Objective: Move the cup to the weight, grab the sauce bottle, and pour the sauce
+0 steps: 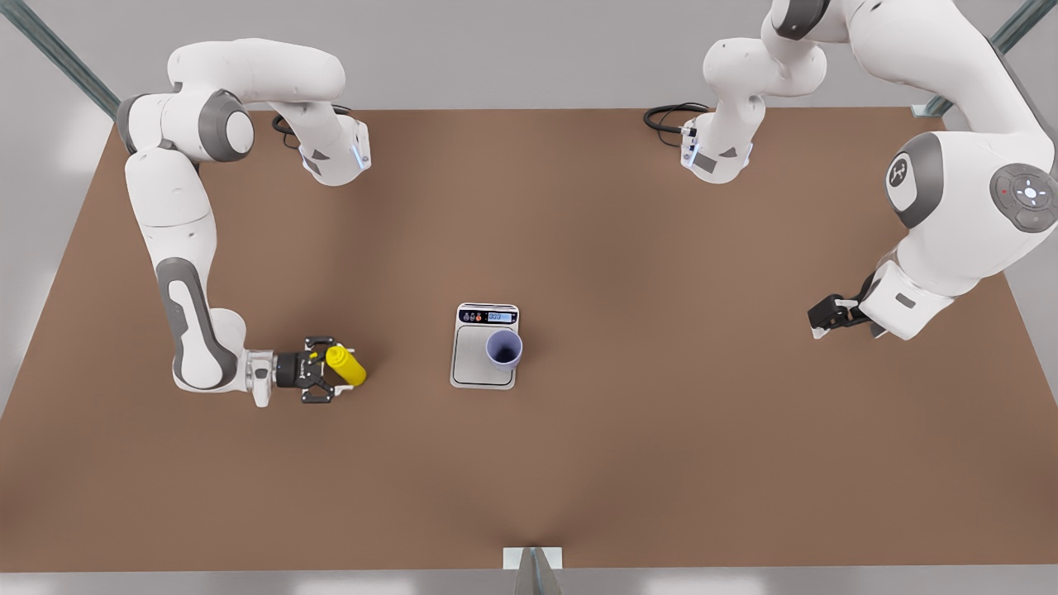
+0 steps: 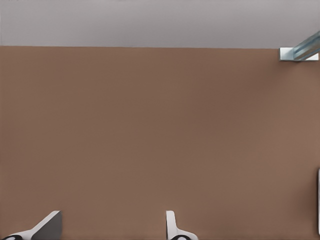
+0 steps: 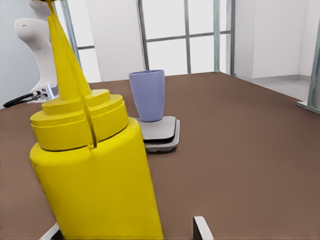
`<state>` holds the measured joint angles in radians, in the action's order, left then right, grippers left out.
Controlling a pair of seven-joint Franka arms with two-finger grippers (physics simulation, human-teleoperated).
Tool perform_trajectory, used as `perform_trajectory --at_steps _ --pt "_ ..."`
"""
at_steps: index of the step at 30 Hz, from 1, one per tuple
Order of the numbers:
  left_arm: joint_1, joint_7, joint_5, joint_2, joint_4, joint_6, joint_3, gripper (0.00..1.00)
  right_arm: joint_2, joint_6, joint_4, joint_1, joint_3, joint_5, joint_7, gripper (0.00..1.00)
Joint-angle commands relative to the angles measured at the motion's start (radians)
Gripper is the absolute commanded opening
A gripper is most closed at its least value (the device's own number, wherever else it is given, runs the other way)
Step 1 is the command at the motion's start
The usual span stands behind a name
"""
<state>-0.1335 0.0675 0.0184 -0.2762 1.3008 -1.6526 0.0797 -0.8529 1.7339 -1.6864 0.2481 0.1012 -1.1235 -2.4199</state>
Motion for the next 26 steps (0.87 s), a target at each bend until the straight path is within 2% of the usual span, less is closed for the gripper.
perform_trajectory --at_steps 1,5,7,10,13,16,17,19,21,26 --pt "0.002 0.000 0.000 0.000 0.000 0.001 0.000 1.00 0.000 -0.002 -0.001 0.010 0.000 0.004 -0.001 1.00" --pt "0.000 0.000 0.000 -0.001 0.000 -0.001 0.000 1.00 0.002 -0.037 0.001 0.131 -0.002 0.143 0.001 1.00" --pt "-0.002 0.000 0.000 -0.001 0.000 -0.001 0.000 1.00 0.008 -0.076 0.034 0.252 -0.002 0.341 0.044 1.00" --pt "-0.002 0.000 0.000 -0.001 0.000 -0.001 0.000 1.00 0.054 -0.149 0.237 0.260 -0.040 0.590 0.303 1.00" --pt "-0.002 0.000 0.000 -0.001 0.000 -0.001 0.000 1.00 0.156 -0.206 0.404 0.188 -0.034 0.790 0.939 1.00" --pt "-0.002 0.000 0.000 0.000 0.000 -0.001 0.000 1.00 0.233 -0.192 0.479 0.054 -0.034 0.950 1.497 1.00" --pt "-0.002 0.000 0.000 0.000 0.000 -0.001 0.000 1.00 0.278 -0.189 0.478 -0.030 -0.060 1.001 1.653 1.00" --pt "-0.002 0.000 0.000 0.000 0.000 -0.001 0.000 1.00 0.400 -0.182 0.420 -0.210 -0.179 1.013 1.965 1.00" --pt "-0.002 0.000 0.000 0.000 0.000 -0.001 0.000 1.00 0.571 -0.126 0.274 -0.242 -0.179 1.053 2.271 1.00" --pt "-0.002 0.000 0.000 -0.001 0.000 -0.001 0.000 1.00 0.629 -0.126 0.225 -0.239 -0.179 1.053 2.288 1.00"
